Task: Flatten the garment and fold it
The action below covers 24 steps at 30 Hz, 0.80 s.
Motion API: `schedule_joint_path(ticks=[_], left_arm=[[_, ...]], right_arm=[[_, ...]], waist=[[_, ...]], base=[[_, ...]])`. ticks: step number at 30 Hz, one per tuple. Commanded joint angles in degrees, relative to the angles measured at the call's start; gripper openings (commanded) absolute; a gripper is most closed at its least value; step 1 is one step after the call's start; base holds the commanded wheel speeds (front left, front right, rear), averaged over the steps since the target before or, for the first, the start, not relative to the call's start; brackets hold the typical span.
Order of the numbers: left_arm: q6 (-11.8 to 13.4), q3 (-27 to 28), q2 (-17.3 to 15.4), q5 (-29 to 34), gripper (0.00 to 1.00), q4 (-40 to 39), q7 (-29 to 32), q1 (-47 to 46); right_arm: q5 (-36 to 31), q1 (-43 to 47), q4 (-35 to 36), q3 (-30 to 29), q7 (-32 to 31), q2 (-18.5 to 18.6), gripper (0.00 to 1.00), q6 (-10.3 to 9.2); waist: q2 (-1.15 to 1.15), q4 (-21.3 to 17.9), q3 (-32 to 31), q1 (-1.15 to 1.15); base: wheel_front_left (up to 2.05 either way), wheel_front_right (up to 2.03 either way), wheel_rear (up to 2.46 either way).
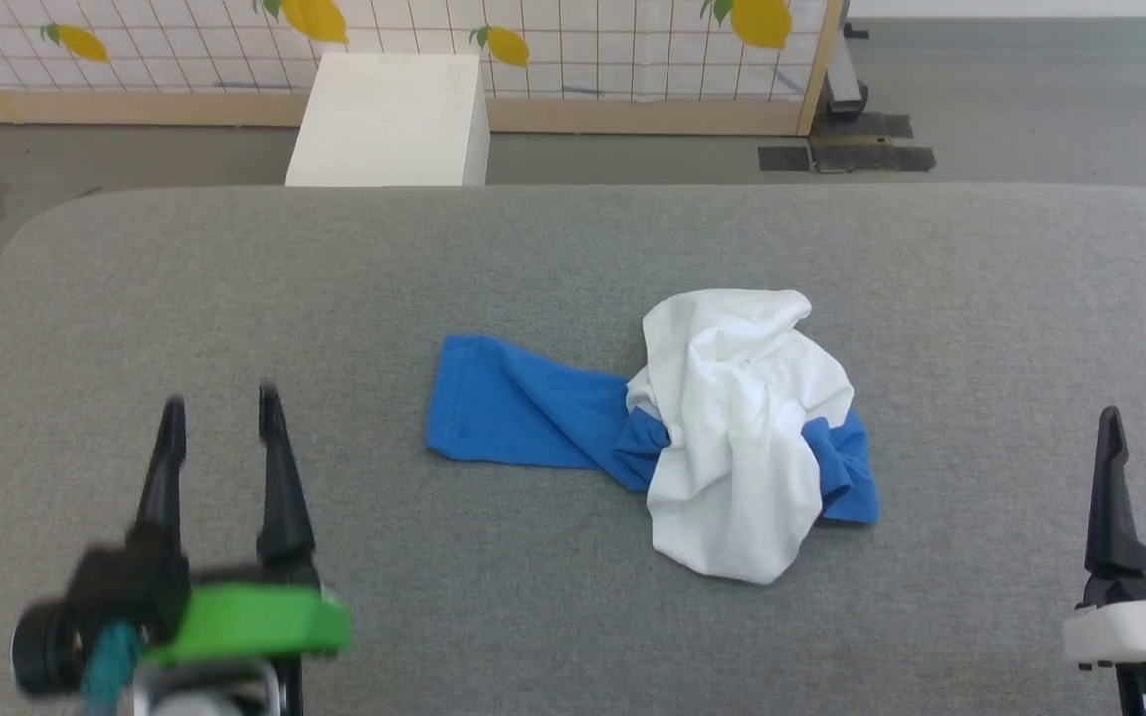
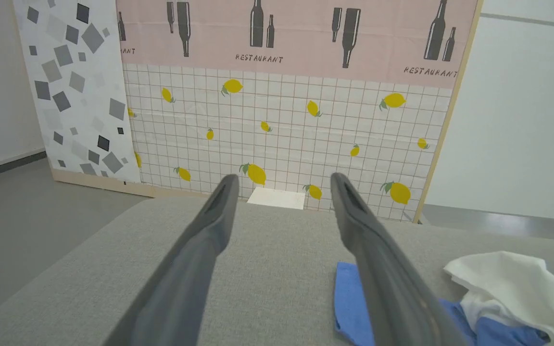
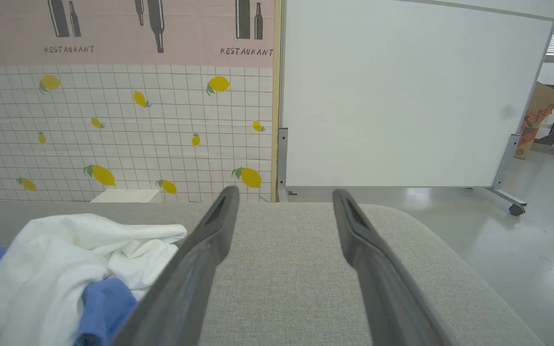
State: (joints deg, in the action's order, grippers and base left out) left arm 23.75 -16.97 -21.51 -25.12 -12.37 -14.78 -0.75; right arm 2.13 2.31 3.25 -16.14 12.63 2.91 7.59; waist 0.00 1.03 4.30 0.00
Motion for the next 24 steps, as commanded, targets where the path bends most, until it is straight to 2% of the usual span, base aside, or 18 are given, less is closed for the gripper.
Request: schedule_joint_path(ticks=[1, 4, 7, 14, 19, 24], left_arm=[[-0.11, 0.63, 0.77, 2.56, 1.0, -1.48, -0.2, 3.05], [-1.48, 2.63, 2.7, 5.32, 1.0, -2.61, -0.2, 7.45], [-4.09, 3.06, 4.29, 7.93, 1.0, -1.52, -0.21, 9.81], [-9.08, 4.43, 9.64, 10.86, 1.0, 0.15, -0.21, 9.51], [-11.98, 5.86, 12.18, 12.41, 1.0, 1.08, -0.21, 8.25], [-14.46, 7.51, 14.65, 13.55, 1.0, 1.83, -0.21, 6.91]], right_arm=[[0.55, 0.8, 0.25, 0.15, -0.04, -0.03, 1.0, -0.1], [0.63, 1.64, 0.15, 0.06, -0.24, -0.03, 1.0, -0.1], [0.97, 2.38, -0.1, 0.27, -0.64, -0.03, 1.0, -0.1], [2.11, 0.9, 1.32, 2.79, -4.56, -0.03, 1.0, -0.1], [3.92, -2.05, 3.92, 7.27, -14.22, 1.73, 1.0, -0.1], [10.62, -4.5, 3.84, 11.07, -26.96, 8.12, 1.0, -0.1]], waist=[[0.0, 0.0, -0.23, 0.0], [0.0, 0.38, -0.53, 0.0], [0.0, 1.13, -0.91, 0.0], [0.0, 3.12, -0.1, 0.0], [0.0, 4.54, 2.41, 0.0], [0.0, 6.48, 5.39, 0.0]], base=[[0.0, 0.0, 0.0], [0.0, 0.0, 0.0], [0.0, 0.0, 0.0], [0.0, 0.0, 0.0], [0.0, 0.0, 0.0], [0.0, 0.0, 0.0]])
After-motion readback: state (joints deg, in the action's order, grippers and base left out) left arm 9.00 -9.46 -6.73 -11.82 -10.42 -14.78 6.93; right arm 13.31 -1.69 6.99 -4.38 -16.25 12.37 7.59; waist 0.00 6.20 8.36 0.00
